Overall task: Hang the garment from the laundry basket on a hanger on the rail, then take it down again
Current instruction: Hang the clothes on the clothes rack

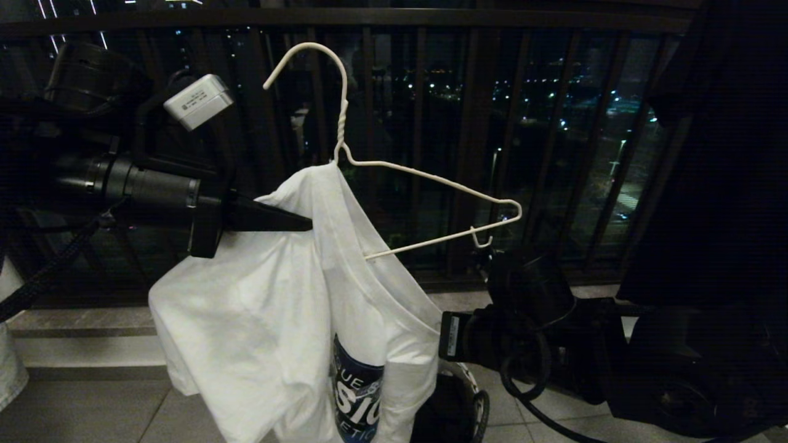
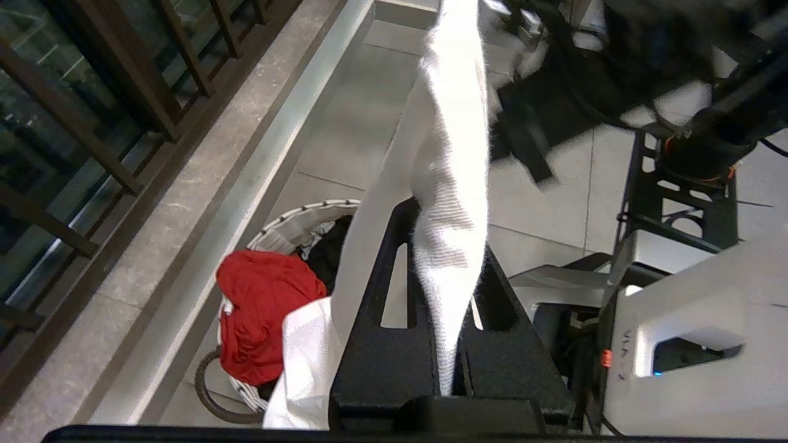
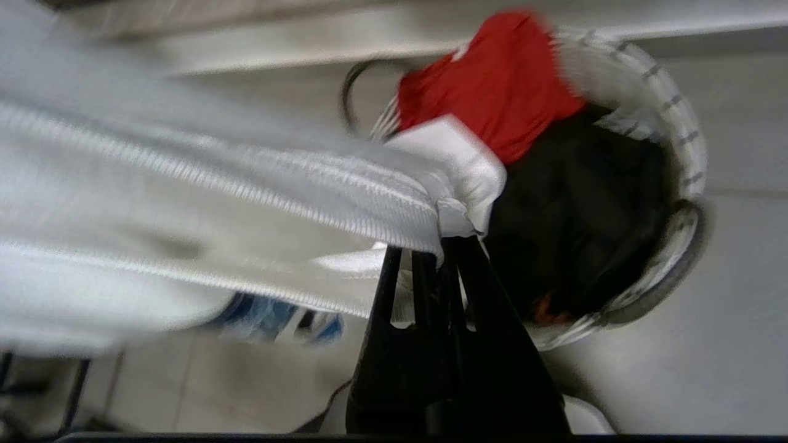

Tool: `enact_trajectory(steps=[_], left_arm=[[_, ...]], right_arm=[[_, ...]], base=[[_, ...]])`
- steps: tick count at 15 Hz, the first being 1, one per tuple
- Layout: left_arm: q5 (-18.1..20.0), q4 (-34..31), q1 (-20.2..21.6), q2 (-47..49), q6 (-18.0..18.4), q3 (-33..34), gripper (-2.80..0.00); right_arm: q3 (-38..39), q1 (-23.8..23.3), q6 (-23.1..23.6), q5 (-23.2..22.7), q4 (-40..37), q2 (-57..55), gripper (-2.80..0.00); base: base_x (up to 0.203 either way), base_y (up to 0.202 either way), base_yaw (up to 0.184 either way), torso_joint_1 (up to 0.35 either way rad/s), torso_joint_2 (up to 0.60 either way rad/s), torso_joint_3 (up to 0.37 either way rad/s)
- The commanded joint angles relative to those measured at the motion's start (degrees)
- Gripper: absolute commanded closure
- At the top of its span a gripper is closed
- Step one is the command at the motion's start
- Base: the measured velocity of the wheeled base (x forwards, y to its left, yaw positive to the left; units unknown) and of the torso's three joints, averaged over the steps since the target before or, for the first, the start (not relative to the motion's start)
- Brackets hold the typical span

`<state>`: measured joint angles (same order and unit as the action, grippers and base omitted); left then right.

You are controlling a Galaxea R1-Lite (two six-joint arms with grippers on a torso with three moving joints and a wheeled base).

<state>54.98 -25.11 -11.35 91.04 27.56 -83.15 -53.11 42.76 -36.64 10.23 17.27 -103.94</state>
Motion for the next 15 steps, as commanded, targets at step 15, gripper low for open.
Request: enact_trajectory(steps=[15], left_arm=[[2.85,-0.11,0.01,-6.93,0.47,3.96,0.00]], right_arm=[[-6.80,-16.10,9.12,-0.11,5.28,-2.36,0.00]], base=[[0.000,0.000,0.000,0.000,0.00,0.000]])
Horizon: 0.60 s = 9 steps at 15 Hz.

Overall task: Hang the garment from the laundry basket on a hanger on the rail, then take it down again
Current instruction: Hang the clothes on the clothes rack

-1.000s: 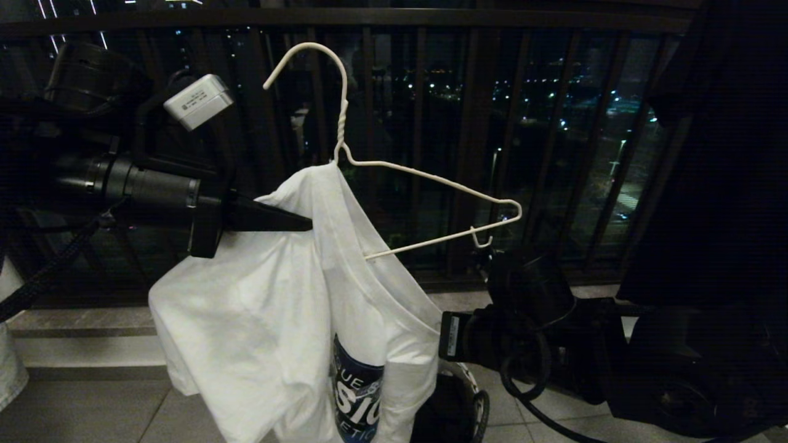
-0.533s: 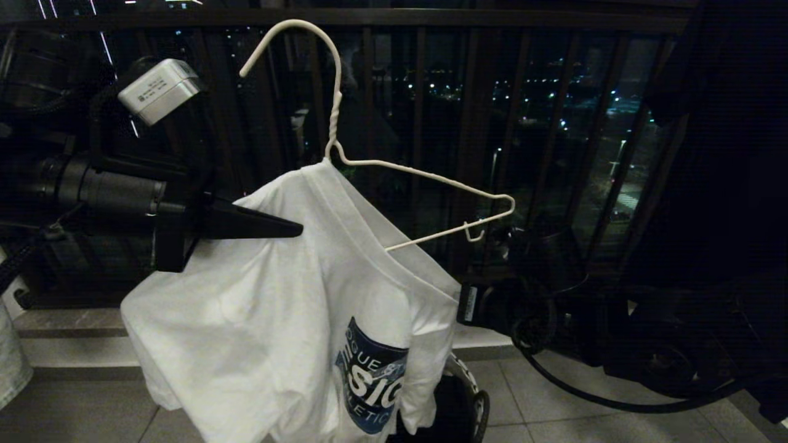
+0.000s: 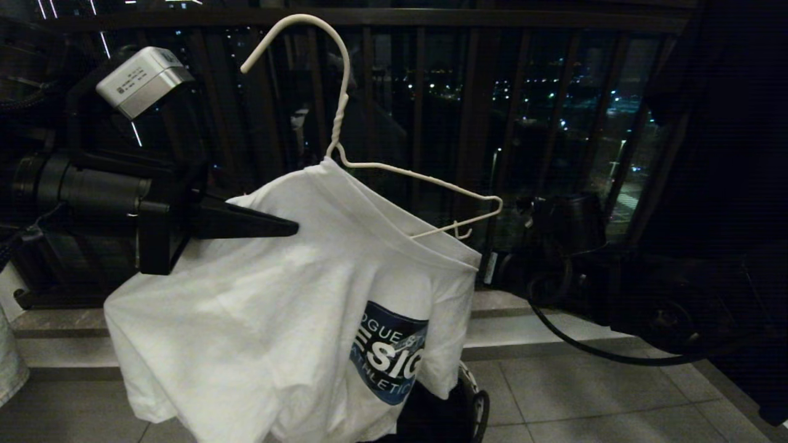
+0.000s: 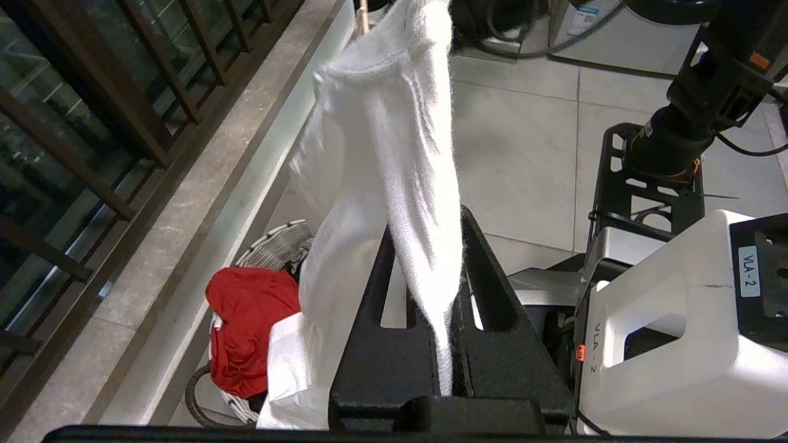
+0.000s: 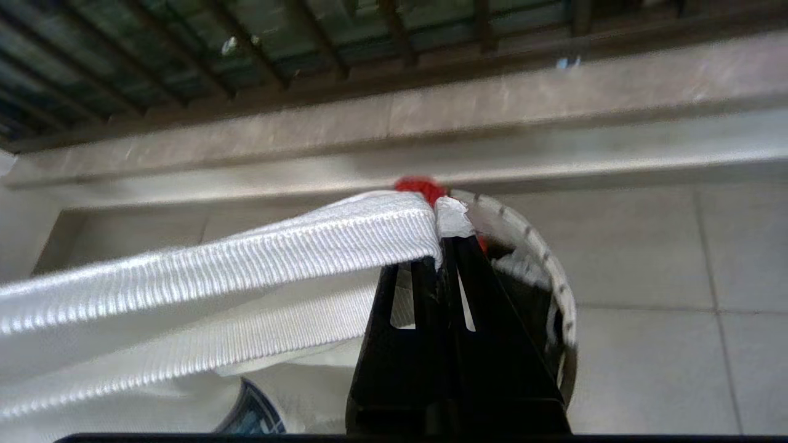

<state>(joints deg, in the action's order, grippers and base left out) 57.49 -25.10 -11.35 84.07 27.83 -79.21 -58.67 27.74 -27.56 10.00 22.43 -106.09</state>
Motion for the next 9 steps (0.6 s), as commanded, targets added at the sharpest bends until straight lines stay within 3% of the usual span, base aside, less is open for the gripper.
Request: enact_trajectory(steps=[1,9], left_arm=[[0.34,-0.12,0.01,0.07,0.21,-0.06,0.00],[0.25,-0.16,0.01,0.53,0.29,0.77,0.00]], right_arm=[[-2.20,-1.77,0.69,0.11,0.08,-0.52,0.00],[-6.56,-4.82,4.06,0.23,0.07,-1.40,0.00]], base=[[0.000,0.000,0.000,0.000,0.00,0.000],[0.000,0.000,0.000,0.000,0.00,0.000]])
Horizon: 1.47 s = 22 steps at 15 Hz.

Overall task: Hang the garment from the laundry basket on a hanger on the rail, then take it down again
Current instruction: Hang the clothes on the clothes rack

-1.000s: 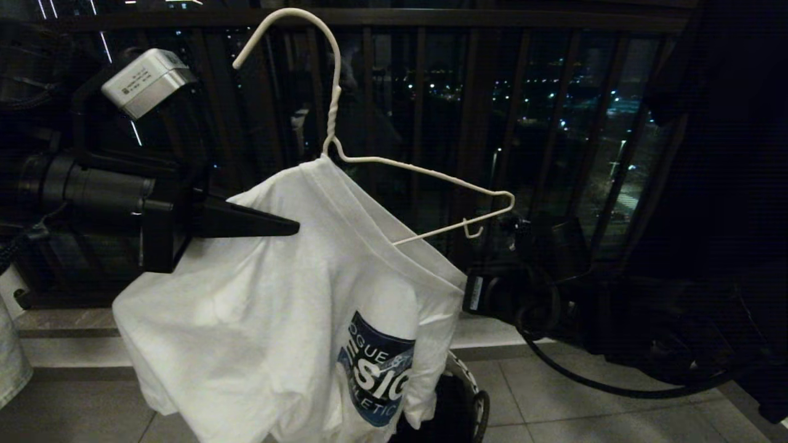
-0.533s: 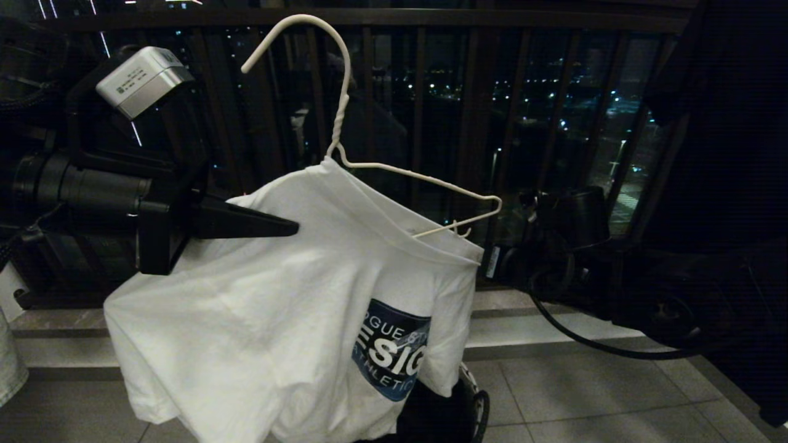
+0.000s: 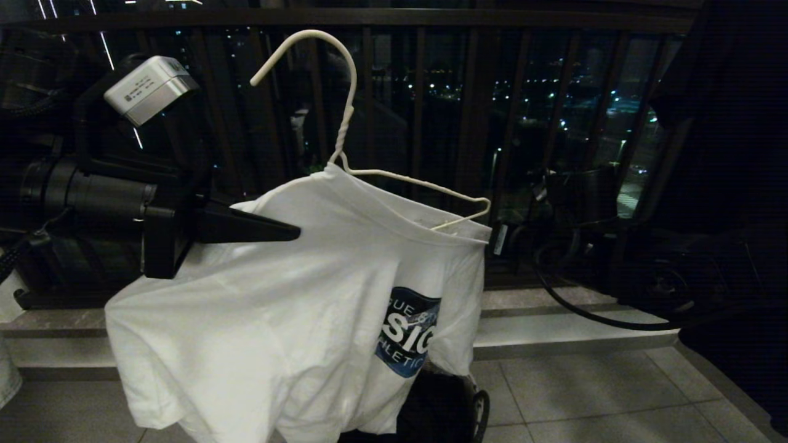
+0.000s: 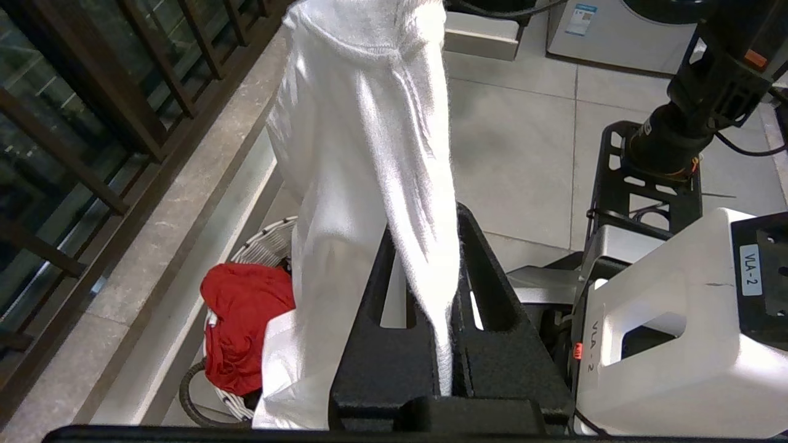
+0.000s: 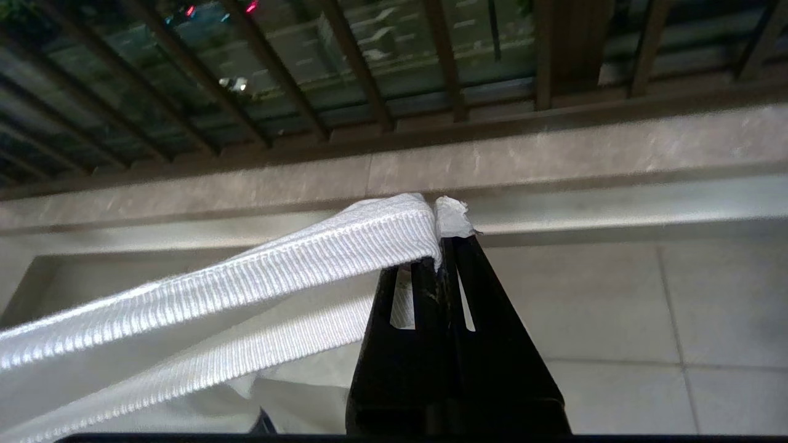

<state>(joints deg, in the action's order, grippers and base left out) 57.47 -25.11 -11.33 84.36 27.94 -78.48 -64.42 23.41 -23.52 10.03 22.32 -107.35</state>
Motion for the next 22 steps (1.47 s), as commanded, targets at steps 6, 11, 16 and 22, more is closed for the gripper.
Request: enact_trajectory(steps=[6,11,16,22], left_arm=[[0.10,-0.11,-0.01,1.70,0.36,0.00,0.00],[-0.07,-0.11,0.07,3.30,0.41,-0.23,0.00],[-0.70,3.16,0.43,5.70,-0.51,0.00,0.00],[-0.46,4.24,0.43,7.14,-2.22,0.23,0.00]], right_arm=[[-3.89,-1.97,1.57,0.51,0.18,0.13,0.00],[-7.49,-2.23,3.31,1.96,-0.01,0.14,0.00],[-9.63,-1.91,5.77,3.50,-0.15,1.06,0.00],[-12.36,2.09,7.44,4.52,-1.66,3.29,0.00]], base=[[0.000,0.000,0.000,0.000,0.00,0.000],[0.000,0.000,0.000,0.000,0.00,0.000],[0.000,0.000,0.000,0.000,0.00,0.000],[0.000,0.000,0.000,0.000,0.00,0.000]])
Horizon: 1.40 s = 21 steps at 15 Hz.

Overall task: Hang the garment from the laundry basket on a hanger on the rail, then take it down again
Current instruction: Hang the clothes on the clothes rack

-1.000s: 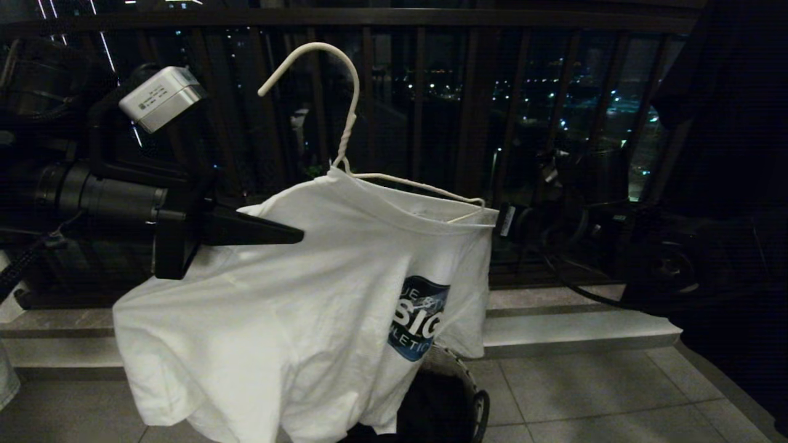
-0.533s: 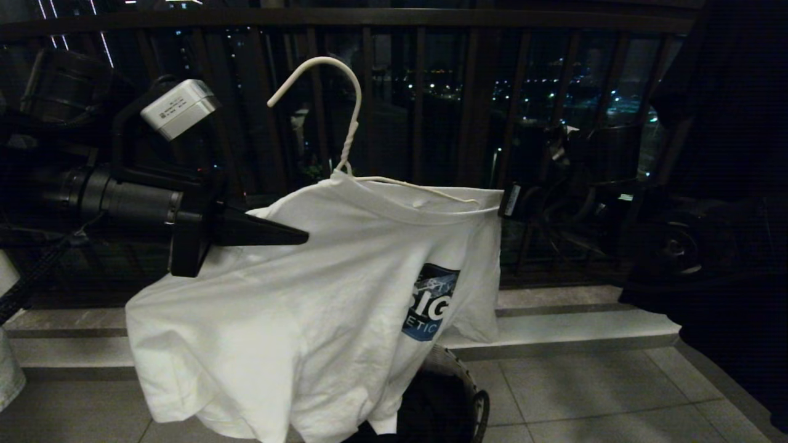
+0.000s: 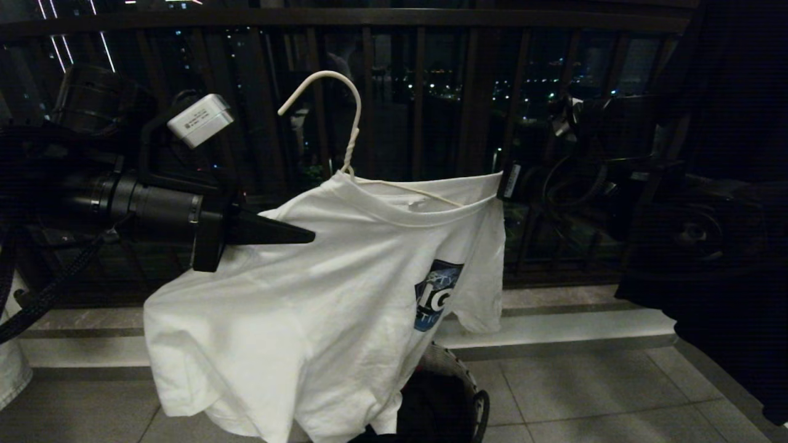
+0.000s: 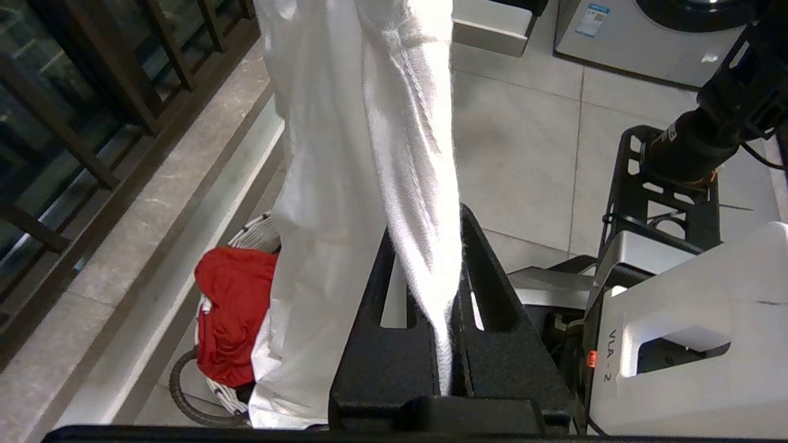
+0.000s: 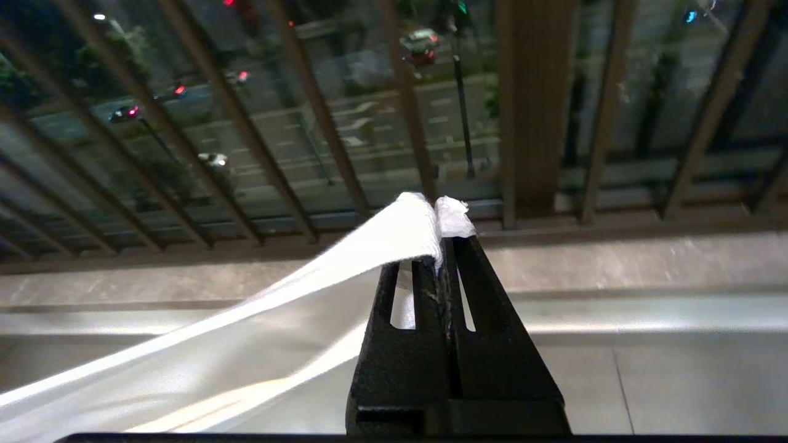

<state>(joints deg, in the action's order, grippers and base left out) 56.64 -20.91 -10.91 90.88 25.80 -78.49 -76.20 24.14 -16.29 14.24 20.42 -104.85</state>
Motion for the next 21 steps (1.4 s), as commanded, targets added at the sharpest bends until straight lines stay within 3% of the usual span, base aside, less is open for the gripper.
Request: enact_trajectory(steps=[1,5,7,17,19,21], left_arm=[[0.48,0.08,0.01,0.61,-0.74,0.44,0.00],[0.51,0.51,-0.06,1.33,-1.19,0.53,0.00],[0.50,4.09,0.01,1.90,-1.58,2.06,0.00],[0.21,41.64,-1.53,1.92,-17.76,22.50,0.00],[-0.15,46.90,-1.78,1.80,-19.96,24.50,0.00],[-3.09,49.06,-2.79,2.23,-20.45,25.34,0.00]], right_arm=[[-0.75,2.59,0.53,1.09,0.20,0.79,0.00],[-0.70,5.77,0.64,3.35,-0.11,0.70,0.00],[-0.88,7.06,0.98,4.12,-0.04,0.70,0.00],[-9.40,12.05,2.84,9.24,-0.29,-3.87,0.00],[-9.41,13.22,2.84,9.93,-0.29,-3.78,0.00],[-9.93,14.01,2.84,10.70,-0.38,-3.87,0.00]], base=[[0.000,0.000,0.000,0.000,0.00,0.000],[0.000,0.000,0.000,0.000,0.00,0.000],[0.000,0.000,0.000,0.000,0.00,0.000],[0.000,0.000,0.000,0.000,0.00,0.000],[0.000,0.000,0.000,0.000,0.00,0.000],[0.000,0.000,0.000,0.000,0.00,0.000]])
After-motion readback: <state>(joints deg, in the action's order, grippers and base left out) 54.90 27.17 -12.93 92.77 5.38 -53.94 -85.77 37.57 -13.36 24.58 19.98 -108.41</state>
